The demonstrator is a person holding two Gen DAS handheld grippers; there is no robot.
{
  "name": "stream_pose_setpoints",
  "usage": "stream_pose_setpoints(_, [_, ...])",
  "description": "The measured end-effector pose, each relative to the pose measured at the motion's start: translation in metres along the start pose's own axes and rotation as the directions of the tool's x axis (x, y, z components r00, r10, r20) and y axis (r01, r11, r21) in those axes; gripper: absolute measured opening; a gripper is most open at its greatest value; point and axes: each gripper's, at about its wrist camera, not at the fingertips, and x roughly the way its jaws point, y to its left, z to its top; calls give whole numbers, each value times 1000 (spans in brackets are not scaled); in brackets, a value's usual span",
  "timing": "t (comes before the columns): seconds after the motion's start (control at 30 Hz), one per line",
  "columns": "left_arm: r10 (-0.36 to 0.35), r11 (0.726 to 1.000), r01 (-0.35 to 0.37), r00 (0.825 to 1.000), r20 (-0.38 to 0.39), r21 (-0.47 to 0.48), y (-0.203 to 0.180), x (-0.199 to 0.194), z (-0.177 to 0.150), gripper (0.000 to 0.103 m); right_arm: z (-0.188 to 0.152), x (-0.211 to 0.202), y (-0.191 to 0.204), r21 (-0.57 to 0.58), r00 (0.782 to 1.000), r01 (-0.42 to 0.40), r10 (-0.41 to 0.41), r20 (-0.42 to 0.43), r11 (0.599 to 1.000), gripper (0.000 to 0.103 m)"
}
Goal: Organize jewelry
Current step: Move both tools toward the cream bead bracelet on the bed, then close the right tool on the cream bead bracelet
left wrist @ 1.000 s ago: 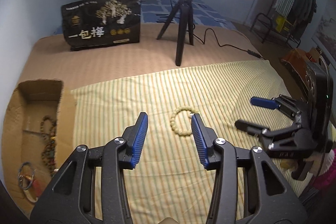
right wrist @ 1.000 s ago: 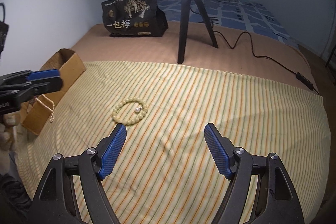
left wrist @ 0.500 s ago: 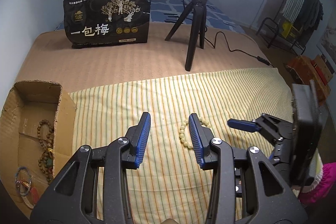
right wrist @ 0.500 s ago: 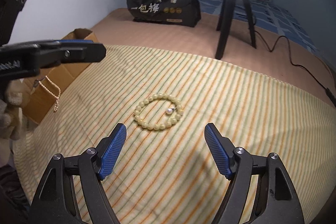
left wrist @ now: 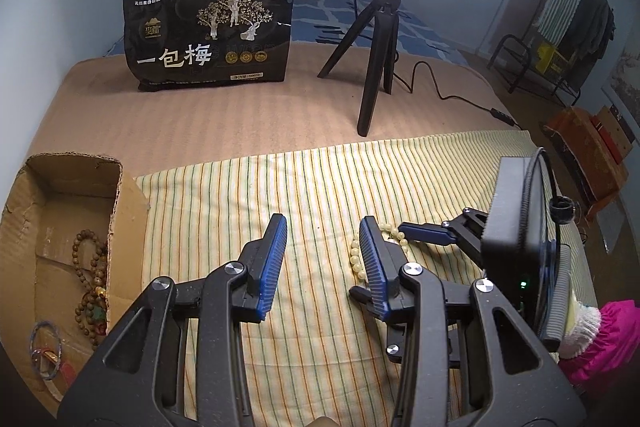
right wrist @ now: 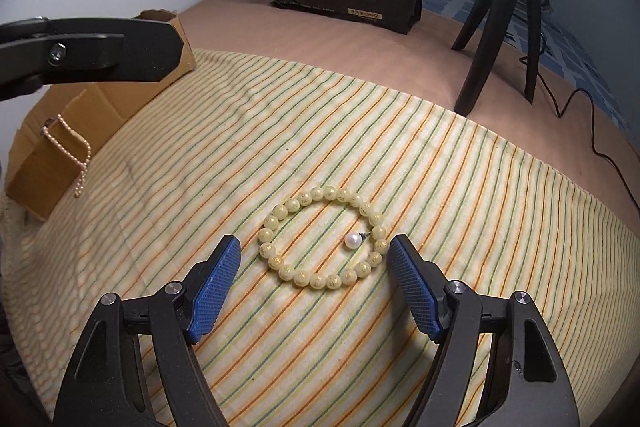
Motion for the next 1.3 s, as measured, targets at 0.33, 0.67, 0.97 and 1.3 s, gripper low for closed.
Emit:
stream_pose_setpoints(0.33, [1,1000,-1,1000,0,-4,1,1,1,38,10,11,-11,14,1000,-9,9,-2,1000,39])
stream_pose_setpoints(0.67, [-4,1000,4,1000,-2,1,-2,1,0,38,19,17,-3,5,1000,29,-29,2,1000,41])
stream_pose_setpoints(0.97, [0,1000,0,1000,-3,-7,3,0,1,38,26,22,-9,56,999,-2,0,35,998,13])
stream_pose_setpoints(1.3, [0,1000,0,1000,-18,-8,1,6,2,38,8,-3,-37,251,982,-151,114,153,956,12])
